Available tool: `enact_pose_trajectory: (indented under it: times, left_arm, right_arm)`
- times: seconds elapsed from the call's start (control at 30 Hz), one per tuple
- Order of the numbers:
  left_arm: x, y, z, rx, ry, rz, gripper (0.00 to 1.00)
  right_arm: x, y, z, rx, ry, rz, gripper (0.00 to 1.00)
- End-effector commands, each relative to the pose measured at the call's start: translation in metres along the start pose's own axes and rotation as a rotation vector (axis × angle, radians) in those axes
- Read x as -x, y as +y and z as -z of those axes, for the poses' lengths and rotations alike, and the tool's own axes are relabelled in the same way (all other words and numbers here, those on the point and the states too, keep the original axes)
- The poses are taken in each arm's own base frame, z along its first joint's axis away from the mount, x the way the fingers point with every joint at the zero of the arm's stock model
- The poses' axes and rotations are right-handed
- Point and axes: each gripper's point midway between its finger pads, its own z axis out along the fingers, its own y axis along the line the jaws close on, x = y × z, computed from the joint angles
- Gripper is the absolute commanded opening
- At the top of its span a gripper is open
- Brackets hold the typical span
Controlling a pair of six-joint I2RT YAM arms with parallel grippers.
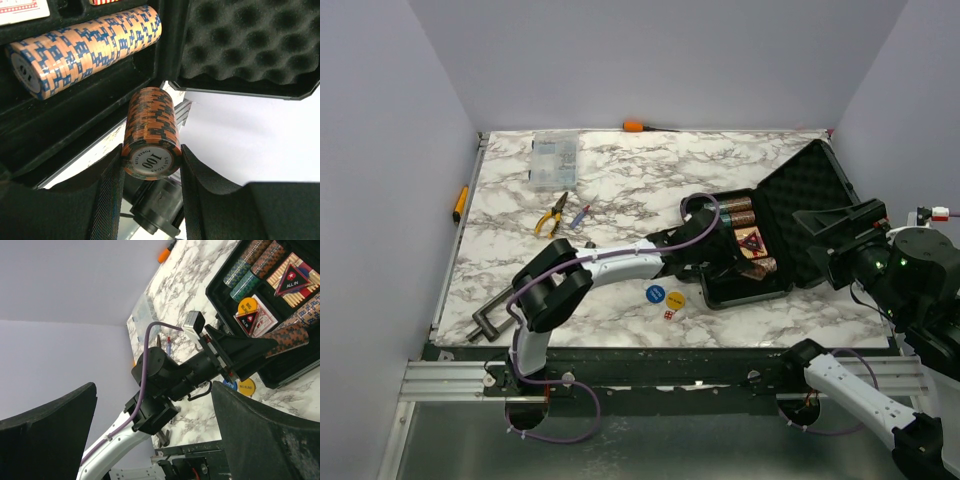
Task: Pack up texas hold em set
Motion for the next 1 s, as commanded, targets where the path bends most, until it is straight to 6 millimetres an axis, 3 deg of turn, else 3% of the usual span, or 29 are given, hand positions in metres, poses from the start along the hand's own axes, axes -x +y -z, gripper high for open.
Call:
enact_pose_trajectory:
  times: [0.0, 0.47, 0.97]
  left_arm:
    - [-0.003, -0.045, -0.003, -0.124, 0.021, 0.040, 0.00]
    - [-0.012, -0.039, -0.044, -0.093, 0.108, 0.125, 0.00]
    - [-0.021, -0.032, -0.071, -0.068, 0.168, 0.187, 0.00]
  right_arm:
    - [0.009, -0.005, 0.000, -0.014, -0.052, 0.016, 1.00]
    - [0.014, -0.007, -0.012, -0.045, -0.089, 0.097, 1.00]
    - [0.018, -0.009, -0.022, -0.071, -0.115, 0.173, 1.00]
